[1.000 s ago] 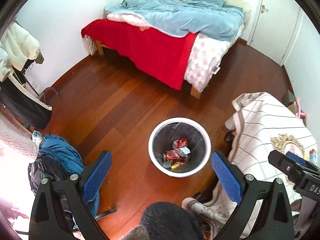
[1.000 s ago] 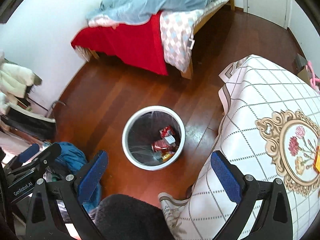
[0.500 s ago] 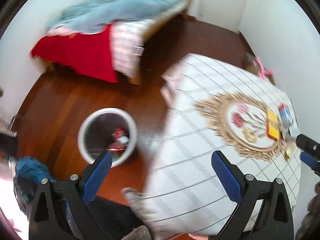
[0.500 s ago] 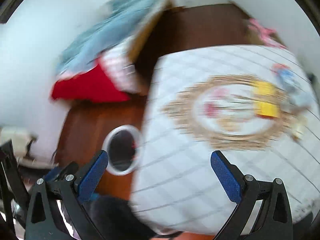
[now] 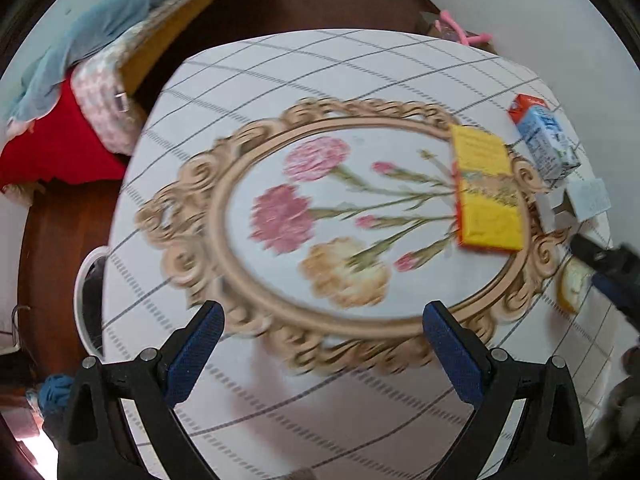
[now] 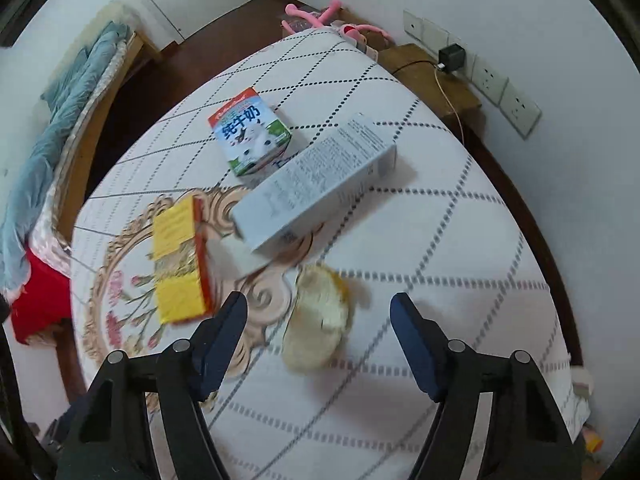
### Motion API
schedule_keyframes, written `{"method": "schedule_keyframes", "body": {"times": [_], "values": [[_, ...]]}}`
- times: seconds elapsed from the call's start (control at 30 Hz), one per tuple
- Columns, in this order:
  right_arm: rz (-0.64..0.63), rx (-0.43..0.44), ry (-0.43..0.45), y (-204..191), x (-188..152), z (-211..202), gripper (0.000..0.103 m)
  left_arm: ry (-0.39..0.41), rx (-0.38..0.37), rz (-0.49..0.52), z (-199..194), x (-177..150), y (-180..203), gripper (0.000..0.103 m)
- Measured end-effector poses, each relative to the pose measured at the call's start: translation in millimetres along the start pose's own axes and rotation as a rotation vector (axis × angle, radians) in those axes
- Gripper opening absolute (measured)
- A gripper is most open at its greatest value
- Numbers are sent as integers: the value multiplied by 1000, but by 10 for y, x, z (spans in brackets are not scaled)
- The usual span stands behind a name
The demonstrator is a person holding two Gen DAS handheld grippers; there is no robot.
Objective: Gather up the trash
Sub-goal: 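Grasp the yellow box with the left tool while the right tool grasps the bread crust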
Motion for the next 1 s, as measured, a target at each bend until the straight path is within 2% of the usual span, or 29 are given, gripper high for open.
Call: {"method": "schedule_keyframes", "body": {"times": [0.03,0.07,0.1,0.17,0.2,0.37,0.5,0.53,0.57,0.6,0.67,0.7,0.77,1.0], "values": [[-11,-1,0,-40,16,48,75,2,-3,4,-3,36,49,101],[-29,-11,0,-95,32,107,69,3,-11,11,-1,82,104,101],[-43,-20,-1,-117,26,128,56,1,-19,18,7,143,175,101],[-72,-64,18,-193,2,159,48,-2,-50,39,9,271,328,101],[-88,-74,23,-221,-11,161,32,-2,-60,53,10,337,412,101],[-69,-53,23,37,36,67,31,-27,-105,142,105,582,807,101],[-33,-47,-5,299,106,28,31,-46,-97,189,206,702,1061,100],[-26,-43,-12,340,120,32,31,-46,-91,199,231,727,1108,92],[-26,-31,-17,363,130,32,31,-47,-83,205,254,750,1141,76],[-29,-28,-24,372,136,34,31,-47,-69,206,262,760,1160,76],[-35,-35,-28,371,147,39,31,-20,-60,218,226,771,1190,57],[-41,-44,-29,355,148,36,31,-15,-57,220,212,772,1190,53],[-47,-48,-31,343,144,30,31,-19,-82,216,196,762,1174,53],[-58,-55,-38,329,127,22,31,-11,-53,242,188,657,1158,55]]}}
Point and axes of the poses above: each gripper's, at about its wrist camera, not at the fingertips, and z roughly the way its jaws point, y to its right, x to its top, the point moved 3 cm from there along z, roughly the way its jaws point, and after that the axes turned 13 degrees about -y, right-handed, at the moved point
